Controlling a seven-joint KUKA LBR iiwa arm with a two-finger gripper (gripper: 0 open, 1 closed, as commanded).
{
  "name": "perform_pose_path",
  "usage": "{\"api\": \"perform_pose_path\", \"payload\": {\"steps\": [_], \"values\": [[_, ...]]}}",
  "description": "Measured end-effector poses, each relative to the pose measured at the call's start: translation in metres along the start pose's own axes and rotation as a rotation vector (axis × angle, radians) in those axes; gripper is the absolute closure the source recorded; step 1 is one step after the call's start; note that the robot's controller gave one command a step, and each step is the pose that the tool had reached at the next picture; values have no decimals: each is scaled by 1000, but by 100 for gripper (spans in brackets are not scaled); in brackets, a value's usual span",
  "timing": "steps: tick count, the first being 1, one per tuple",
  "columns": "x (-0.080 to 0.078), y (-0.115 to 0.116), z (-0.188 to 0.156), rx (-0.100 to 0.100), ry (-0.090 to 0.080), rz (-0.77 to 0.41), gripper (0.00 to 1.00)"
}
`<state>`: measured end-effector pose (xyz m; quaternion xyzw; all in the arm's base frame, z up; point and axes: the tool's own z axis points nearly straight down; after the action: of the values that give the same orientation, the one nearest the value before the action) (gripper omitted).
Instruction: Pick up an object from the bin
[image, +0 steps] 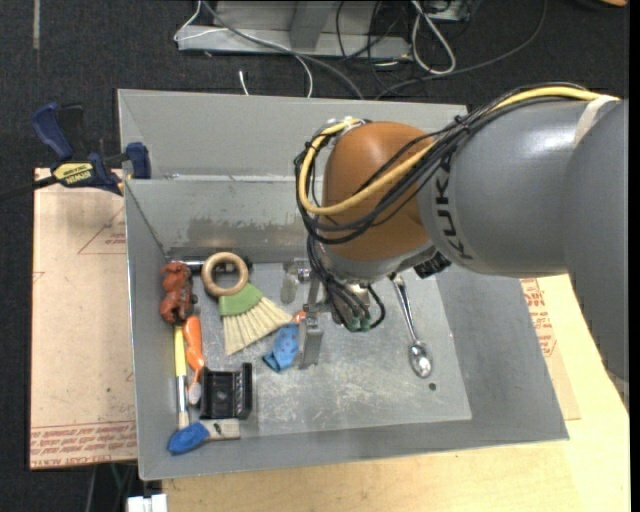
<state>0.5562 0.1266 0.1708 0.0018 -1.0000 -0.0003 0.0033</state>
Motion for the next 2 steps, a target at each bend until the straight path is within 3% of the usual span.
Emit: {"api": "perform_pose_path", "payload": {"steps": [1,2], "values": [[-2,-1,-4,-1,-7,3,0],[-16,25,84,-3,-11,-6,0]]}}
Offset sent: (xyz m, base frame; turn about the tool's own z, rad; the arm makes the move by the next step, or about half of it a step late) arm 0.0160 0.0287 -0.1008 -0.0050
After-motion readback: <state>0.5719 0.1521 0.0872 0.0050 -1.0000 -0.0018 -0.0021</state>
